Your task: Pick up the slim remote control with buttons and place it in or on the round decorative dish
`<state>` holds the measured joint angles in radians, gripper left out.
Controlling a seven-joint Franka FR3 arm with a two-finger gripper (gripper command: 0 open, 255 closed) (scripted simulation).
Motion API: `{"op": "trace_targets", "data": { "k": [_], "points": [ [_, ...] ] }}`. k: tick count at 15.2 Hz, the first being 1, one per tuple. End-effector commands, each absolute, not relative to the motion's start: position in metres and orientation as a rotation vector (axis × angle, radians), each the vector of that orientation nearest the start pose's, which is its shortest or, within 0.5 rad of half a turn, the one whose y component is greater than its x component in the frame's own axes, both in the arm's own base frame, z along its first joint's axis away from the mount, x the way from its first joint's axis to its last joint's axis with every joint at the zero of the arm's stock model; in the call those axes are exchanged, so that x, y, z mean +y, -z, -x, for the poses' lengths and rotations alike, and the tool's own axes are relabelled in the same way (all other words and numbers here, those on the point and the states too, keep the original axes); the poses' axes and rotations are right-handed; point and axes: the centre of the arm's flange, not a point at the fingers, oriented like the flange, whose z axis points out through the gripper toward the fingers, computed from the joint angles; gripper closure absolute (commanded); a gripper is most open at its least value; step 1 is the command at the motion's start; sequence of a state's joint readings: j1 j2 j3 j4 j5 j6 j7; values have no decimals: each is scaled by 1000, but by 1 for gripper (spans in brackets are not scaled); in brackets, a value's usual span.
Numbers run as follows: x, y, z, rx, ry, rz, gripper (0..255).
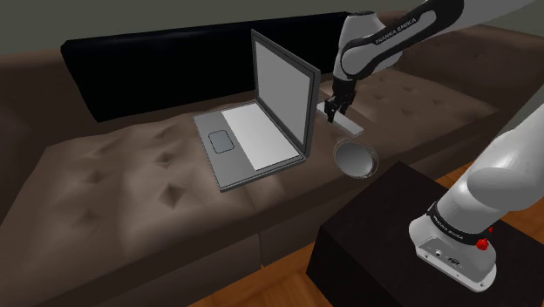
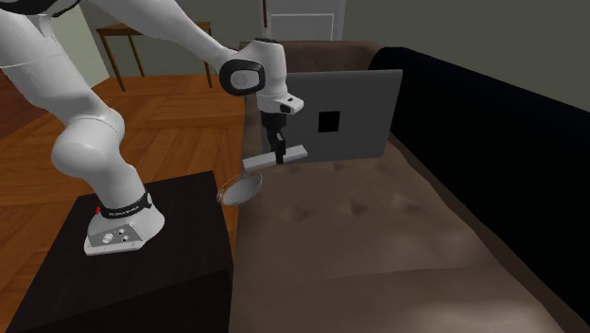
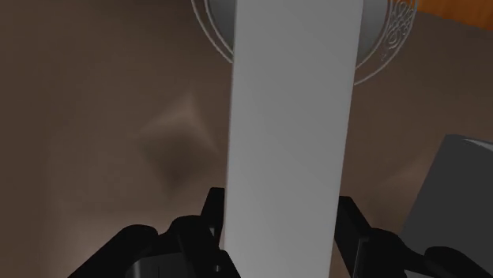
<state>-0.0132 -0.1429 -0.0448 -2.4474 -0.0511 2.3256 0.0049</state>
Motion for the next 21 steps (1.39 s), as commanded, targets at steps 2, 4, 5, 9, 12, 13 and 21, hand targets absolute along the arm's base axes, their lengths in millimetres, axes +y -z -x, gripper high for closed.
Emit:
{"op": "trace_targets", "data": {
  "k": [2, 4, 5, 9, 12, 13, 21],
  "points": [
    [-24, -357, -427, 44, 33, 3173, 255],
    [-23, -358, -400, 44, 33, 3173, 255],
    [-23, -358, -387, 44, 33, 3173, 255],
    [-21, -354, -353, 44, 33, 3173, 255],
    [-21, -338, -353, 44, 33, 3173, 255],
    [-21, -333, -353, 44, 33, 3173, 255],
    [-21, -290, -353, 44, 33, 3173, 255]
  ]
}}
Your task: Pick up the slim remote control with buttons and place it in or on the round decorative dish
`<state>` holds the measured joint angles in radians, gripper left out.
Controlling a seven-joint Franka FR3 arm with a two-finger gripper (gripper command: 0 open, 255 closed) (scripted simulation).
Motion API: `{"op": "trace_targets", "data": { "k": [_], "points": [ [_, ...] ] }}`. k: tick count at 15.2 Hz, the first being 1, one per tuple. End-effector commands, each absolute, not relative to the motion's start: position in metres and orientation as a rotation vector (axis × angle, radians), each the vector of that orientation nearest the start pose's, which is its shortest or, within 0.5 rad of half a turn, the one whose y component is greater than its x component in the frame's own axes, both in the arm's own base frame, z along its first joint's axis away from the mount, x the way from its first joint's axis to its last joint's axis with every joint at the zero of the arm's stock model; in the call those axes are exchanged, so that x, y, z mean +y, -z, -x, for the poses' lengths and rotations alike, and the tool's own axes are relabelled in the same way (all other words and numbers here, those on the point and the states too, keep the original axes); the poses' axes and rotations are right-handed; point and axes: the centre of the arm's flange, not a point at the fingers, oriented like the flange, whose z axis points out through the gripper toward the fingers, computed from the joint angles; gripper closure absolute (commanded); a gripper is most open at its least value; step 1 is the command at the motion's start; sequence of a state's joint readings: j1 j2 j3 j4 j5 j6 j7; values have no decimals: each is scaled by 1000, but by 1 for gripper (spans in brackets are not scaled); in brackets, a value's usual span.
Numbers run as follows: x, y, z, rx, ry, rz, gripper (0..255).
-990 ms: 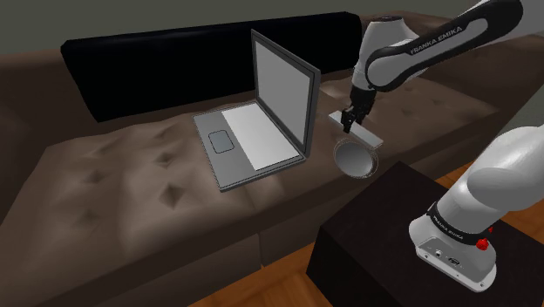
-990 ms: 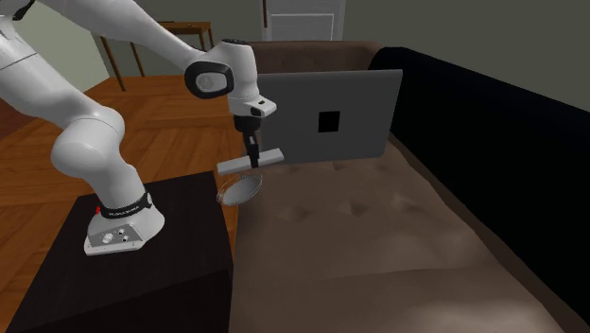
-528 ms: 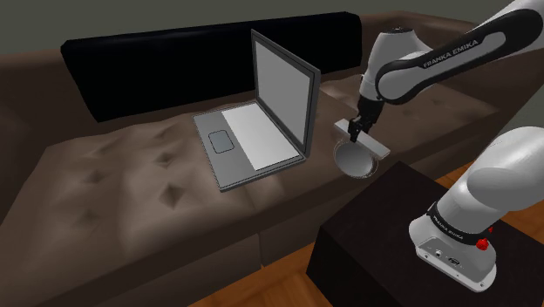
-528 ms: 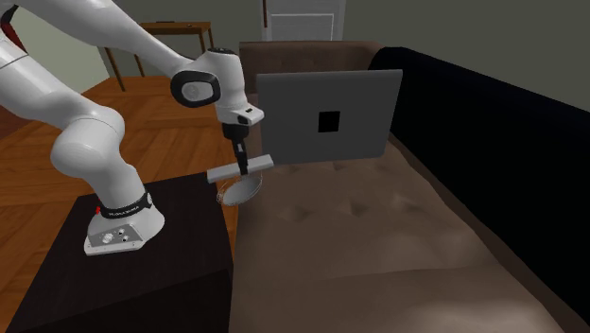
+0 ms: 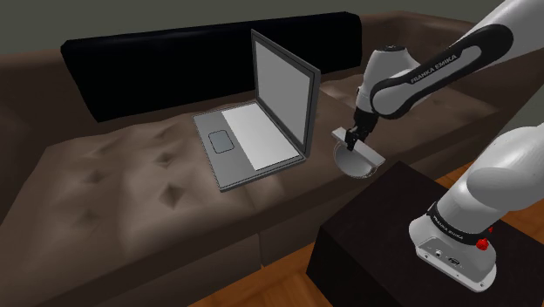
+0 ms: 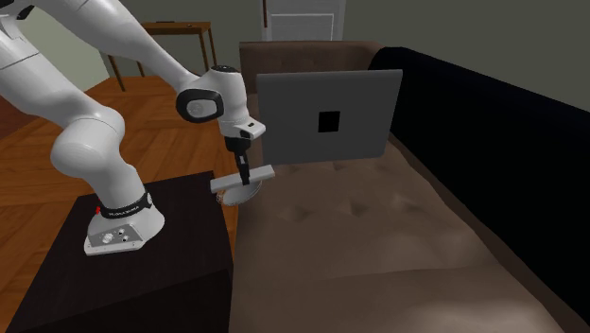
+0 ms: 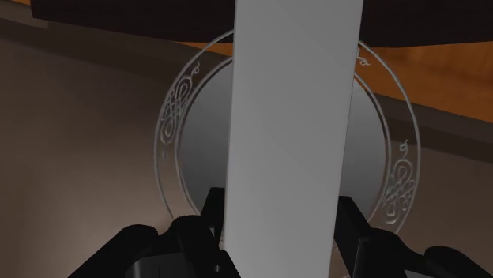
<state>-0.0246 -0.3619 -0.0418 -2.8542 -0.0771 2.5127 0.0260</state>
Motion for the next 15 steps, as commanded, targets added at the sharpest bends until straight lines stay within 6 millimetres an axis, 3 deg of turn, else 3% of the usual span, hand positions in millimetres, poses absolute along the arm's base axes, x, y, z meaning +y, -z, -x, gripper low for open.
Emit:
{"op": "trace_targets", "data": {
  "k": [1, 9, 10, 15],
  "points": [
    [-21, -283, -353, 44, 33, 3173, 255],
    [-21, -283, -353, 44, 33, 3173, 255],
    [-21, -283, -353, 44, 33, 3173, 0],
    [-21, -283, -353, 44, 33, 3173, 0]
  ]
}}
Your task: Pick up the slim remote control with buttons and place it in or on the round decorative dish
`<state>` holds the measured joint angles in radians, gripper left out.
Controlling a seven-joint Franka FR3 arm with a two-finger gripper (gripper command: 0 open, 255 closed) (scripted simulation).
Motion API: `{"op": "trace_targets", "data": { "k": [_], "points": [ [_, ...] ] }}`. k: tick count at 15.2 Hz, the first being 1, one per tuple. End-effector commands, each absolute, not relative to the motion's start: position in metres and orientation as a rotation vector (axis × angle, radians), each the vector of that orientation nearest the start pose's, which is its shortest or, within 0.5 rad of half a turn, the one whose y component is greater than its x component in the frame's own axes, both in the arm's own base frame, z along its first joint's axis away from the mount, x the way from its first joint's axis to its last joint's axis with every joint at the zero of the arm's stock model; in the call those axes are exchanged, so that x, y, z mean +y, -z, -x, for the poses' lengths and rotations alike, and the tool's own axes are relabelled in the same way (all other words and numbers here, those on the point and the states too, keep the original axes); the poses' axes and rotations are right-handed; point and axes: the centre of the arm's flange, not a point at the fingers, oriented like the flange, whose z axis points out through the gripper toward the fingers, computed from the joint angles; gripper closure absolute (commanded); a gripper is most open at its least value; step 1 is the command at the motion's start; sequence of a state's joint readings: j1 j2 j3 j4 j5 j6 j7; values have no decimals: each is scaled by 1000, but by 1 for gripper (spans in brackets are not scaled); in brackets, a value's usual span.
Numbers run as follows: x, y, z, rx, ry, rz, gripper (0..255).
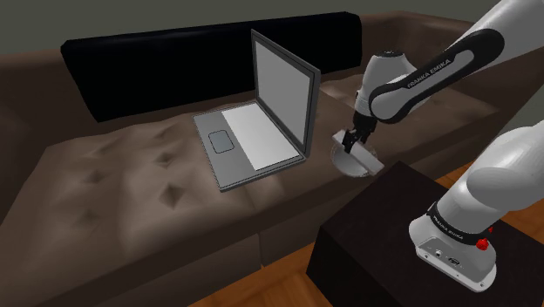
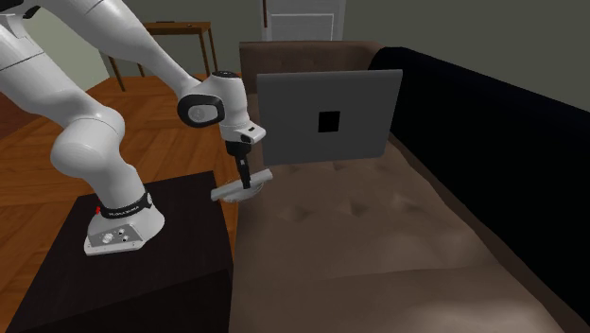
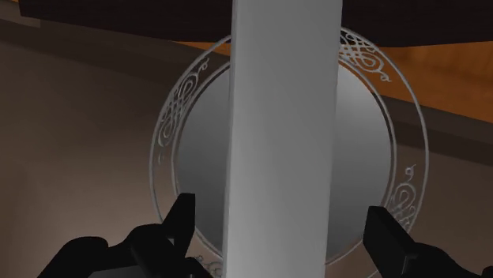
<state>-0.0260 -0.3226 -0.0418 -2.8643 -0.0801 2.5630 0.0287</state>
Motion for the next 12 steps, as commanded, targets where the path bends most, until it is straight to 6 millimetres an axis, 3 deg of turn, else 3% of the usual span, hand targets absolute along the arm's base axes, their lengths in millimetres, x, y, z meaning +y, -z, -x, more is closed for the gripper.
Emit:
{"op": "trace_targets", "data": {
  "k": [1, 4, 12],
  "points": [
    [-21, -296, -352, 44, 33, 3173, 0],
    [-20, -333, -352, 44, 33, 3173, 0],
    [-20, -333, -352, 44, 33, 3173, 0]
  ]
}}
